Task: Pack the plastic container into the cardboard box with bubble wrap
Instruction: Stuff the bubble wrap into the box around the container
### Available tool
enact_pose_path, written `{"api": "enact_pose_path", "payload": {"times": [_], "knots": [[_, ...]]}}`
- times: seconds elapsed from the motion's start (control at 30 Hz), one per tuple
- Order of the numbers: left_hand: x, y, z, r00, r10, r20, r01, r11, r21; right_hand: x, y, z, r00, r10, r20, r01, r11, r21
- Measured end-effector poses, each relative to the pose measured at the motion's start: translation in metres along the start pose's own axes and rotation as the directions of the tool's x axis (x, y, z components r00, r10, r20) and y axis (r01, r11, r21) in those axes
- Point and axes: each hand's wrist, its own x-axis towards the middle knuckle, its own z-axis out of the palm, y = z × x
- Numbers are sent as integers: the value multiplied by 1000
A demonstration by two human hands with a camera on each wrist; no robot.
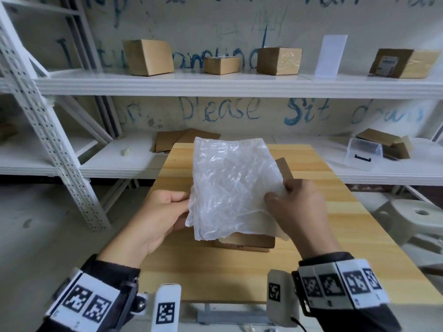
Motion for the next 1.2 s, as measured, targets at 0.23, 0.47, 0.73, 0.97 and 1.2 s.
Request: {"api": "enact_pose_path", "payload": {"times": [0.23, 0.47, 0.73, 0.97, 1.2], "knots": [[2, 5, 5, 784, 619, -58, -537, 721, 437, -6, -4, 3, 999, 3, -43, -3, 1000, 3], [23, -5, 23, 907, 299, 297, -421, 615, 667, -5, 3, -3, 946, -294, 134, 322, 822, -469], [42, 6, 32, 946, 108, 306, -309, 584, 750, 7, 19, -15, 887, -198, 418, 336, 897, -287], [43, 12, 43, 909, 235, 344, -415, 435, 799, 16, 12, -9, 896, -114, 429, 270, 907, -324], [40, 12, 45, 910, 324, 257, -368, 353, 860, 27, 5, 6, 901, -73, 428, 274, 860, -430]]}}
